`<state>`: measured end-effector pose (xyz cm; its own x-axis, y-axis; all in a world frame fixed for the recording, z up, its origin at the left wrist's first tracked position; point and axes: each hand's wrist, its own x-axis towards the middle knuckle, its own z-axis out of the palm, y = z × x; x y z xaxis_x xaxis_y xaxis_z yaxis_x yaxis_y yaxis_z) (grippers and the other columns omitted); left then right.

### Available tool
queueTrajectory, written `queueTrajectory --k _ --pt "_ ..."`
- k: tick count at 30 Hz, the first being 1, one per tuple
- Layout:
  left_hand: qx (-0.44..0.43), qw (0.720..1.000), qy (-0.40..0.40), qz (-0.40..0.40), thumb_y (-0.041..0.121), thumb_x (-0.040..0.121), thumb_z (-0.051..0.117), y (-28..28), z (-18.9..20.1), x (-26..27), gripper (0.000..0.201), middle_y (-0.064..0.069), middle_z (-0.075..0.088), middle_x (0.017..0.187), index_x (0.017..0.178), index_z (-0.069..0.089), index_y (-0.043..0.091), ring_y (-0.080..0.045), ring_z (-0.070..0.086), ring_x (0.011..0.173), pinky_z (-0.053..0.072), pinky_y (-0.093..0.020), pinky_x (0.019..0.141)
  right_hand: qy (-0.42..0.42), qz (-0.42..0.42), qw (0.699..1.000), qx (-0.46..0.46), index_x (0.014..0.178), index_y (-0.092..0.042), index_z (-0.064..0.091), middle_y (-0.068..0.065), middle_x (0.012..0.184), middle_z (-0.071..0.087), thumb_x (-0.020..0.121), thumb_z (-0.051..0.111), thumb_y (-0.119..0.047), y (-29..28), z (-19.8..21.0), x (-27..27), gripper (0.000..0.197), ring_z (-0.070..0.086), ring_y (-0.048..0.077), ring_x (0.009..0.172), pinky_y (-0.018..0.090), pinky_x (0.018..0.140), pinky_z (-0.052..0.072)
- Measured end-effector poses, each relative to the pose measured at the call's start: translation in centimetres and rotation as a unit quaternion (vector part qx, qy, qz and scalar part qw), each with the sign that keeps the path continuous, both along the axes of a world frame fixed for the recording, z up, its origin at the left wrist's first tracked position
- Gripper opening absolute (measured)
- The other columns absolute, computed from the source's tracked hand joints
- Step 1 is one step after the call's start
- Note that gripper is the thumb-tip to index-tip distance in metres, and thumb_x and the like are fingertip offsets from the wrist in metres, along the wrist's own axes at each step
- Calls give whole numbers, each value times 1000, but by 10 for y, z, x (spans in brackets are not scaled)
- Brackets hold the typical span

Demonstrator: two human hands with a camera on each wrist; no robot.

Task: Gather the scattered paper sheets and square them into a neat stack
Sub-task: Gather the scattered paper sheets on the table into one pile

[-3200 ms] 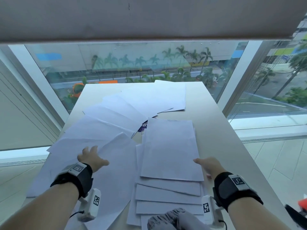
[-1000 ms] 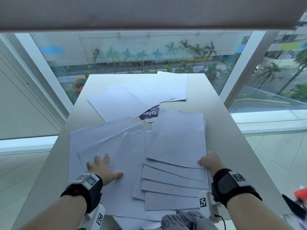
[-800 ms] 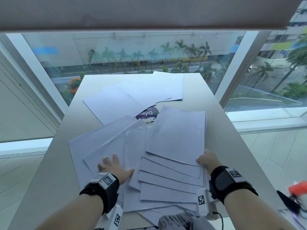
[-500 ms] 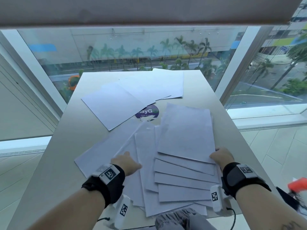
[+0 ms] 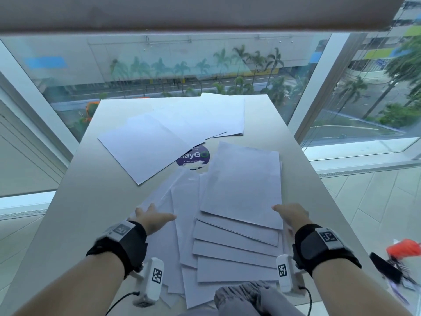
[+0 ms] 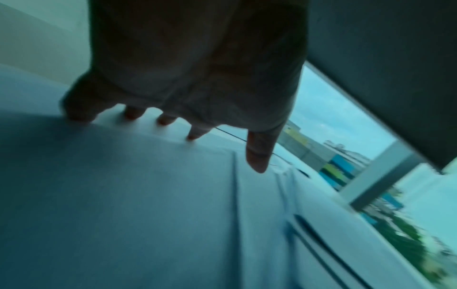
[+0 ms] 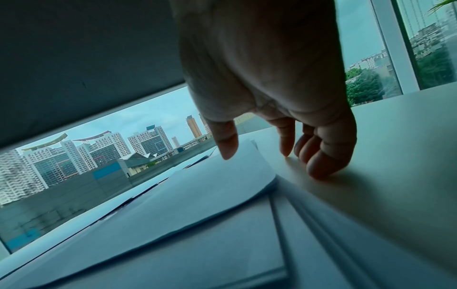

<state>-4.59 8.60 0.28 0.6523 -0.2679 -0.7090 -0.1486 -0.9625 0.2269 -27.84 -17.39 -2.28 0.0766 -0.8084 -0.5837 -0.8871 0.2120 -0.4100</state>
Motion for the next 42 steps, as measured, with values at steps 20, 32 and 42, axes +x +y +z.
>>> queueTrajectory --k 20,32,42 --pt "-148 975 147 71 31 76 62 -50 -2 -39 25 -2 36 79 87 47 14 -18 35 64 36 -25 55 71 24 997 -34 129 2 31 23 131 37 74 71 -33 3 3 3 77 42 39 119 40 98 39" --pt "-181 980 -74 37 41 67 59 -66 14 58 69 -17 44 134 128 49 12 -30 49 111 42 -35 93 47 98 992 -66 144 -15 16 21 140 24 76 66 -45 -8 7 21 90 29 42 127 45 102 34" --pt "-65 982 -155 -84 28 91 48 -83 1 132 60 -4 9 159 147 25 28 -32 10 144 16 -39 116 52 129 989 -57 140 -24 21 20 144 11 69 71 -48 -18 2 42 90 22 41 131 50 108 29"
